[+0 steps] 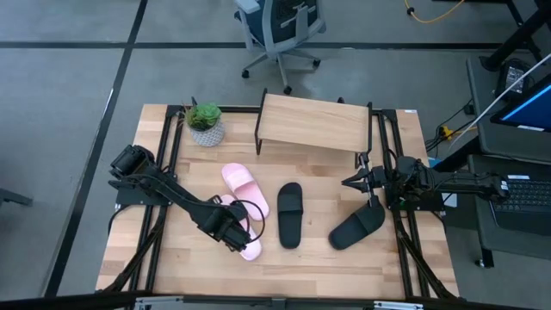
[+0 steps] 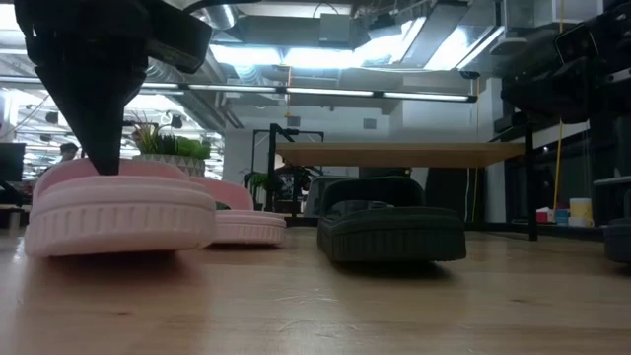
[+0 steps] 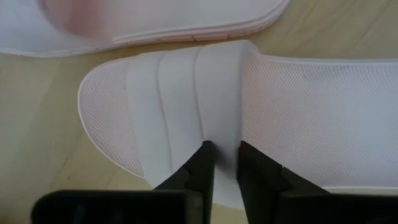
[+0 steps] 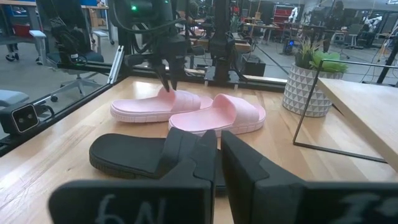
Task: Pick and place slides into the shelf
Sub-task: Put the bottom pink slide on the shelf
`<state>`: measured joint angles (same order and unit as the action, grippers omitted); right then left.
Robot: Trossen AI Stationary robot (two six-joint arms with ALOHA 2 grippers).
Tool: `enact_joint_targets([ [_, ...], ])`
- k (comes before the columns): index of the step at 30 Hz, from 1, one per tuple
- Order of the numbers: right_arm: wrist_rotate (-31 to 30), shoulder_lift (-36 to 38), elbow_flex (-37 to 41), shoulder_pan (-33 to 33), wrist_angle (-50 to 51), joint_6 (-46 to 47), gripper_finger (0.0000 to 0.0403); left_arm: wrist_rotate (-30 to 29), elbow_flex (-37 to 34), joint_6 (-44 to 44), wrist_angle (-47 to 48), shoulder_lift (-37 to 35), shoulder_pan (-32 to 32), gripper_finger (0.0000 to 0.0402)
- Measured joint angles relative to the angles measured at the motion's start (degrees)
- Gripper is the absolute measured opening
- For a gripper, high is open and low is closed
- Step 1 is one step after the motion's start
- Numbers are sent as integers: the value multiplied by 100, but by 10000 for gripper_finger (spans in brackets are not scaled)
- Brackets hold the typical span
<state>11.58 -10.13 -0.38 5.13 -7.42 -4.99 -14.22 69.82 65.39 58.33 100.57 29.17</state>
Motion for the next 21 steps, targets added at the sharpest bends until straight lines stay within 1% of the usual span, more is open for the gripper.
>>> enact_joint_targets([
  [6, 0, 0, -1, 0, 0, 0, 26, -50, 0, -463, 4, -2, 31, 8],
  [11, 2, 0, 0, 0, 0, 0, 26, -109, 26, -596, 84, -2, 56, 6],
  [14, 0, 1, -1, 0, -2, 0, 26, -136, 192, -579, 552, 3, 106, 4],
  [21, 1, 1, -1, 0, -2, -20, 26, -572, 951, -584, 1452, 9, 232, 3],
])
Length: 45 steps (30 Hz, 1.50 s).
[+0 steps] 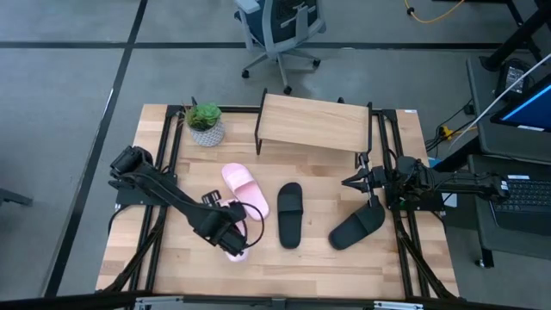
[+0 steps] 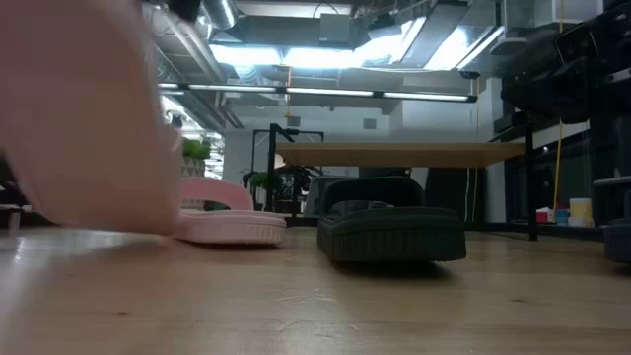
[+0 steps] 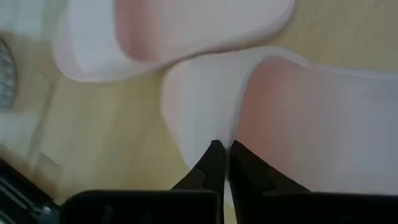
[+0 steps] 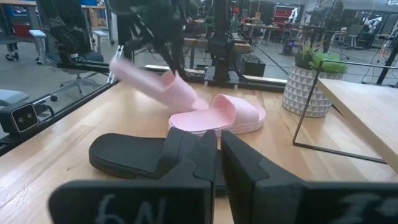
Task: Pick and place slides into the shelf
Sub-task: Put the bottom pink slide on the shelf
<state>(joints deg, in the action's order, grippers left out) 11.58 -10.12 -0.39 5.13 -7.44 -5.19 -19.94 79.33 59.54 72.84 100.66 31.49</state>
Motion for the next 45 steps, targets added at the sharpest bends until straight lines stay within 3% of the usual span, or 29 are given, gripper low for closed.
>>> enact_joint_targets([
  [7, 1, -1, 1, 0, 2, 0, 26, -529, 727, 154, 990, 0, 232, 2],
  [14, -1, 0, 0, 0, 2, -2, 26, -1528, 1144, 238, 1725, -7, 420, 1],
  [22, 0, 0, 0, 0, 0, -2, 26, -3002, 1235, -918, 1719, -7, 204, 0],
  [28, -1, 0, 0, 0, -19, 6, 26, -3791, 1235, -1715, 1720, -7, -235, 0],
  [38, -3, 1, 1, 0, -262, 20, 25, -3909, 1235, -2966, 1163, -8, -1291, 0],
  [41, -3, 1, -1, 0, -258, 38, 26, -3879, 1233, -3766, 572, -13, -1603, 0],
  [45, -1, 1, 0, 0, -208, 47, 26, -3410, 1232, -5106, -548, -13, -2015, 0],
])
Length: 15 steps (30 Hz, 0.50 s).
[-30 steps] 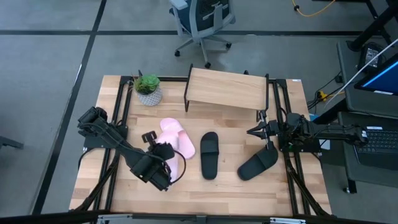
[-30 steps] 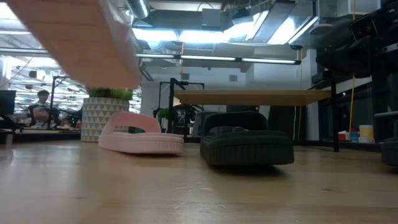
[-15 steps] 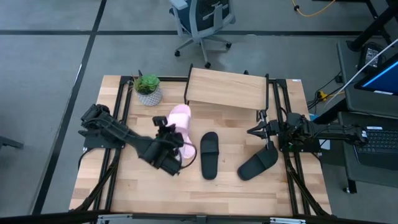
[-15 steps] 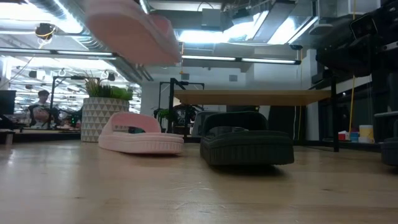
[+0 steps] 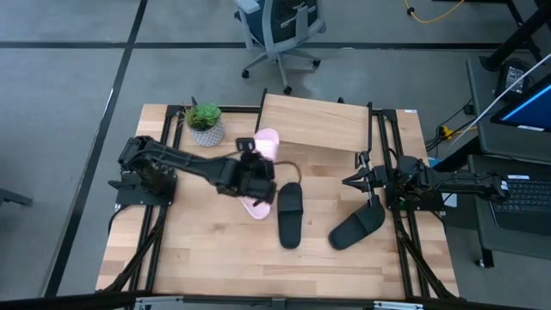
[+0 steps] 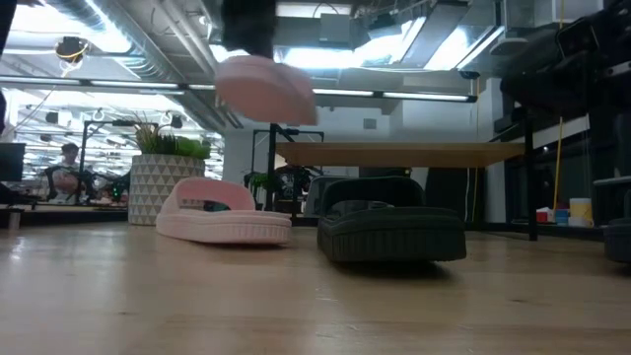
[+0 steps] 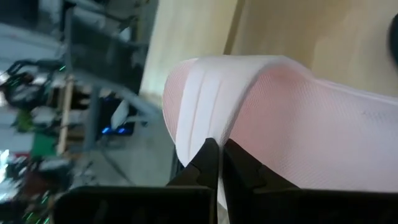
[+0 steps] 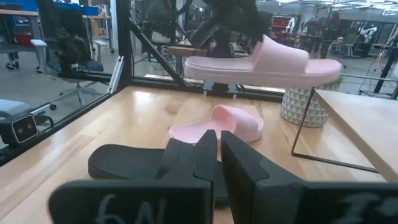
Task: Pick and place slides into the shelf
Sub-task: Put the bottom pink slide on the shelf
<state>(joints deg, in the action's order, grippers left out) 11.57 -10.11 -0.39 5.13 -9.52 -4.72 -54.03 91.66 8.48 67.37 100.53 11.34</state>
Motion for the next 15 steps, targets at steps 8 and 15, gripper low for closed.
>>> enact_joint_targets([
  [8, 0, -2, -1, 0, 221, 22, 26, 698, 289, -1862, -1156, -11, -722, 0],
  [15, 0, 0, -1, -2, 345, 176, 26, 864, 811, -2372, -1181, -20, -1246, 0],
])
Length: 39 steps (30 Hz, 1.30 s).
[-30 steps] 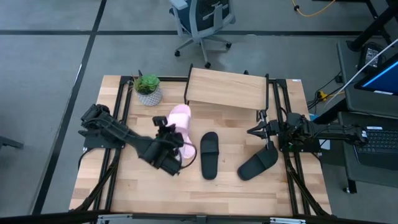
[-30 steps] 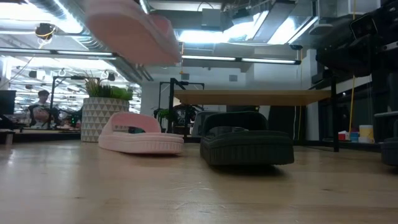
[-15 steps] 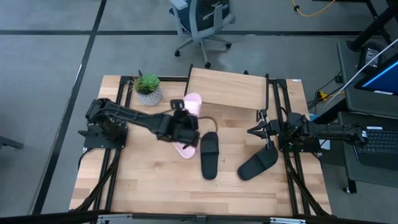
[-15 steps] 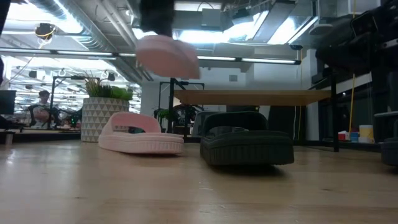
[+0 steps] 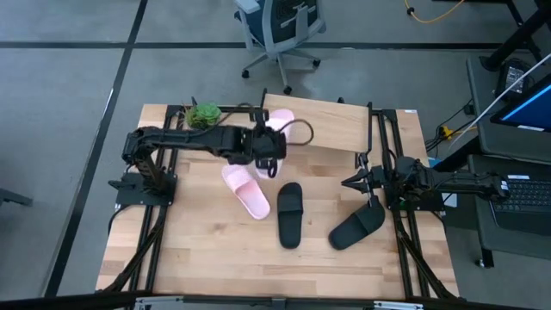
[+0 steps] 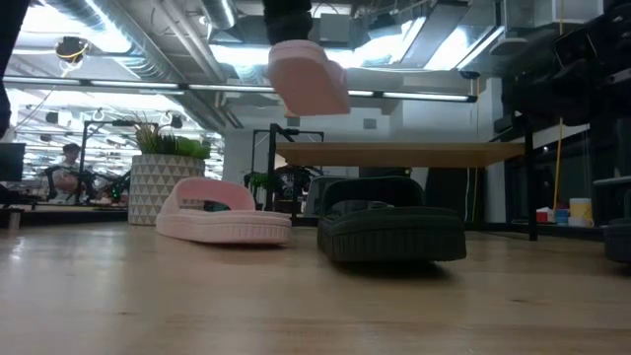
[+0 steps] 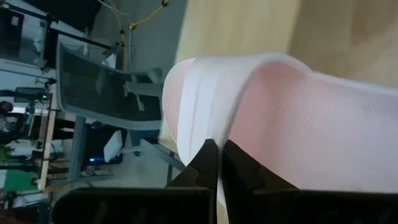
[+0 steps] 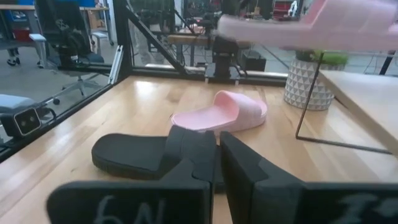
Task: Pick and place slides into the shelf
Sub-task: Put the bottom pink slide on the shelf
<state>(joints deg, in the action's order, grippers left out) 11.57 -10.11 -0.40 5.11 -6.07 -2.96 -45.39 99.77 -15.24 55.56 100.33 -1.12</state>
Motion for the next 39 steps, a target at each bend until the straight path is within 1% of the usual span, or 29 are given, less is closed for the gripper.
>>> enact_joint_targets([
  [2, 0, -2, 0, 0, 70, 9, 26, 123, 94, -85, -13, 0, -138, 0],
  [5, 0, -2, 0, 2, 67, -12, 26, 688, 113, -316, -204, -4, -385, 0],
  [6, 0, -2, 1, 2, 50, -27, 26, 785, 113, -381, -258, -4, -460, 0],
  [13, 0, 0, 2, 2, -1, -35, 26, 889, 124, -870, -675, -4, -892, 0],
  [18, 0, -2, 2, 2, -4, -62, 26, 1034, 124, -947, -1004, -4, -1153, 0],
  [23, 0, -2, 2, 2, -4, -70, 26, 1043, 124, -1171, -1245, -4, -1325, 0],
  [30, 0, 0, 2, 2, -3, -74, 26, 1064, 124, -1347, -1294, -2, -1472, 0],
  [34, 0, 0, 0, 2, -2, -198, 26, 1352, 124, -1345, -1293, -2, -1566, 0],
  [39, -2, -1, 0, 2, -1, -203, 26, 1510, 124, -1347, -1293, 0, -1649, 0],
])
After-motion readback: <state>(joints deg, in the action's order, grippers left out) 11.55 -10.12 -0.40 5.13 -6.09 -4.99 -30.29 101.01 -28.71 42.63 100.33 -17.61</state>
